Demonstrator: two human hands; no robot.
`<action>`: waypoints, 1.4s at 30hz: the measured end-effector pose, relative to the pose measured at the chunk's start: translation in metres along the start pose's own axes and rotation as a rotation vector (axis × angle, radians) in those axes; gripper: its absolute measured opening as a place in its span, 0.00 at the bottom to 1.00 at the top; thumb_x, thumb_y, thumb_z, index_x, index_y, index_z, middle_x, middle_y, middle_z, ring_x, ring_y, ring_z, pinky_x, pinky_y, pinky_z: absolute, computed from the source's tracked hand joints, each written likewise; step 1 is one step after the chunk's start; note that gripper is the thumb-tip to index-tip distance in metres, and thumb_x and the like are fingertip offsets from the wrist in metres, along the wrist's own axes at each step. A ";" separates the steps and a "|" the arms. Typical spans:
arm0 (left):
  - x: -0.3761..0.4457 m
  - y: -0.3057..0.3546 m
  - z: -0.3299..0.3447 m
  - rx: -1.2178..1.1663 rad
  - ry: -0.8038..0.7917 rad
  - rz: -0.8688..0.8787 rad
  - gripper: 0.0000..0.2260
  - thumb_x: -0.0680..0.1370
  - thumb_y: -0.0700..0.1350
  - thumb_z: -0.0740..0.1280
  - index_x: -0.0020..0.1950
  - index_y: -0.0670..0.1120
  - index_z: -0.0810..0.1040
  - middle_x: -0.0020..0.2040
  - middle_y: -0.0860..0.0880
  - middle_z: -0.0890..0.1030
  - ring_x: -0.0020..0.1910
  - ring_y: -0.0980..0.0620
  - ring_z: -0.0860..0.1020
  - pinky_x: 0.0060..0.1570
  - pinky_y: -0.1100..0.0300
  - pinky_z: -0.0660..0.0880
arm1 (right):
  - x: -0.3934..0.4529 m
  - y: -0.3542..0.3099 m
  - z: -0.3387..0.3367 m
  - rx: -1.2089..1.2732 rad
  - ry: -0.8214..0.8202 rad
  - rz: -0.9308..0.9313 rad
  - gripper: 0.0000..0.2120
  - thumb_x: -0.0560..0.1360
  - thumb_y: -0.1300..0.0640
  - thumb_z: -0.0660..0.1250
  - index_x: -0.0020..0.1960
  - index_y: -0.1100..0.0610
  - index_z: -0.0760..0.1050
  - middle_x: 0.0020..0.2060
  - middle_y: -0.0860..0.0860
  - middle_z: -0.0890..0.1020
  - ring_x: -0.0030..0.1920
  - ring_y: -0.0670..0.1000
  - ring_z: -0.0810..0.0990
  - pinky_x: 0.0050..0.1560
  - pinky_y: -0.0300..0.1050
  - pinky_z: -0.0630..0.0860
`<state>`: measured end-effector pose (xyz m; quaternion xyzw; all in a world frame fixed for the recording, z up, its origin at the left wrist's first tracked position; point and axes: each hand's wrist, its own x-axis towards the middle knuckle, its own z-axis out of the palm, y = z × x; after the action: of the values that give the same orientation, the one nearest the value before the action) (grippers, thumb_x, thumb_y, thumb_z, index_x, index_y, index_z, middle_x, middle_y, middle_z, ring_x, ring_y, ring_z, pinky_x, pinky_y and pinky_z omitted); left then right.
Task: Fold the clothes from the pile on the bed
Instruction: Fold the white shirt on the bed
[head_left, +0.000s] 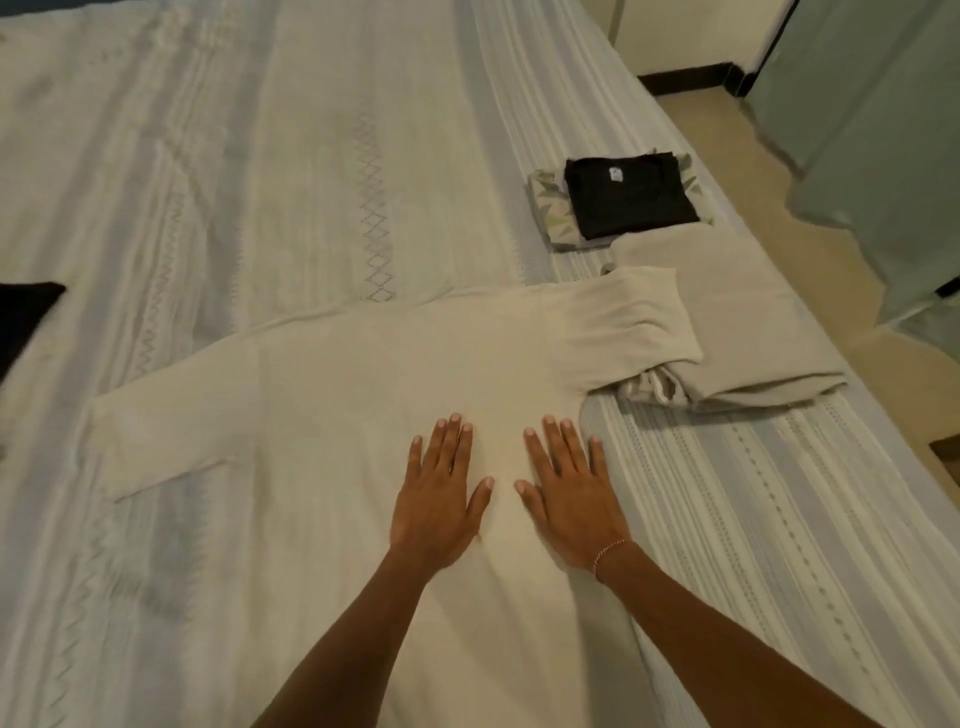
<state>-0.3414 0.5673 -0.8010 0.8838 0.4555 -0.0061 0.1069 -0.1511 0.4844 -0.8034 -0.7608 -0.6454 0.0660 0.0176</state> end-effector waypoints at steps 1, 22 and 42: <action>-0.018 0.001 -0.001 -0.004 -0.016 -0.013 0.32 0.84 0.62 0.43 0.83 0.46 0.41 0.83 0.48 0.40 0.81 0.51 0.37 0.79 0.47 0.42 | -0.011 -0.003 0.000 -0.006 -0.008 0.000 0.32 0.84 0.40 0.46 0.82 0.55 0.51 0.81 0.58 0.52 0.81 0.59 0.51 0.77 0.64 0.48; -0.310 -0.034 -0.016 -0.175 -0.068 -1.049 0.15 0.81 0.46 0.63 0.55 0.32 0.72 0.48 0.31 0.77 0.45 0.33 0.77 0.46 0.41 0.75 | -0.246 -0.019 -0.013 0.323 -0.083 0.693 0.20 0.83 0.42 0.55 0.48 0.59 0.71 0.39 0.56 0.80 0.39 0.59 0.81 0.38 0.49 0.76; -0.380 -0.050 -0.023 -0.402 0.274 -0.964 0.12 0.85 0.51 0.55 0.50 0.42 0.66 0.37 0.42 0.76 0.35 0.43 0.75 0.37 0.49 0.72 | -0.301 -0.007 -0.036 0.236 0.013 0.702 0.20 0.84 0.43 0.48 0.51 0.58 0.70 0.41 0.57 0.81 0.40 0.58 0.79 0.39 0.49 0.69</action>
<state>-0.6063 0.2945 -0.7463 0.5293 0.8114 0.1482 0.1988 -0.2016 0.1909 -0.7440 -0.9290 -0.3330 0.1371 0.0856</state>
